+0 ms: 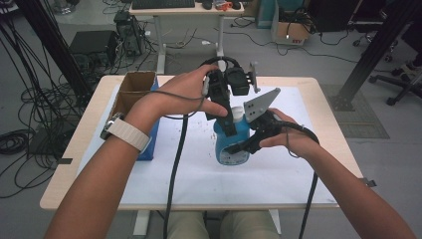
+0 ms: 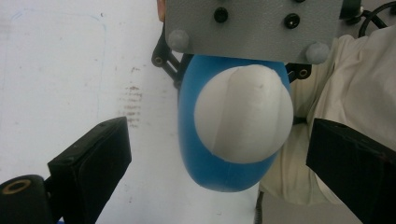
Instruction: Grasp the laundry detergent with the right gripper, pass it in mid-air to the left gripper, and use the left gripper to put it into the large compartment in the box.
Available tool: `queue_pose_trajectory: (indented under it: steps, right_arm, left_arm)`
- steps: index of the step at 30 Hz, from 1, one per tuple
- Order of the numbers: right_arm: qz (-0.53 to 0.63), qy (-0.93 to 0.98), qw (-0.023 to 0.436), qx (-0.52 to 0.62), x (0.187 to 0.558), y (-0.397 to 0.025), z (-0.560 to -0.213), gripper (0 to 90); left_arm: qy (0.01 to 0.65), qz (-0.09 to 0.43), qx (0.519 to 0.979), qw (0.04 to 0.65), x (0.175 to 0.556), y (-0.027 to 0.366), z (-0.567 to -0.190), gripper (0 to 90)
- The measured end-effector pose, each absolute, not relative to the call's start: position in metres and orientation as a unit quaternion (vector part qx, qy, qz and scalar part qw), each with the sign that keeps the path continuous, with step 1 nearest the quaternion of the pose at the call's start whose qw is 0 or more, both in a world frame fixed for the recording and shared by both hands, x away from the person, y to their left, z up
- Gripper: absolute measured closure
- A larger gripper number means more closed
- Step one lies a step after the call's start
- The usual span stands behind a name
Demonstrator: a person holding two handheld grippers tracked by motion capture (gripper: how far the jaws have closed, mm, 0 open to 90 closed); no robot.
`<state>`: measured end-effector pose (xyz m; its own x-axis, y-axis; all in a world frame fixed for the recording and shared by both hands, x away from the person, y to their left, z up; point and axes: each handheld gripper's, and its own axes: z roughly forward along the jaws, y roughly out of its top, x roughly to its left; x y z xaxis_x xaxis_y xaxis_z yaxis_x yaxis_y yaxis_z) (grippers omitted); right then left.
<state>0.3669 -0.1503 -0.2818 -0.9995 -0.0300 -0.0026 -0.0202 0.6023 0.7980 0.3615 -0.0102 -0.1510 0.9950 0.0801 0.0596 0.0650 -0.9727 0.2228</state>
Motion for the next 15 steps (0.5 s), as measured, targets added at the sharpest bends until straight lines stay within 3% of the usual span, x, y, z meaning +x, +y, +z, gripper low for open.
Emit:
queue_pose_trajectory:
  steps: [15]
  right_arm:
    - [-0.445,-0.895,0.001,0.009,0.3672,-0.1512,-0.2824,43.6]
  left_arm:
    - [0.039,0.036,0.993,0.109,0.3613,-0.0096,-0.1515,6.8]
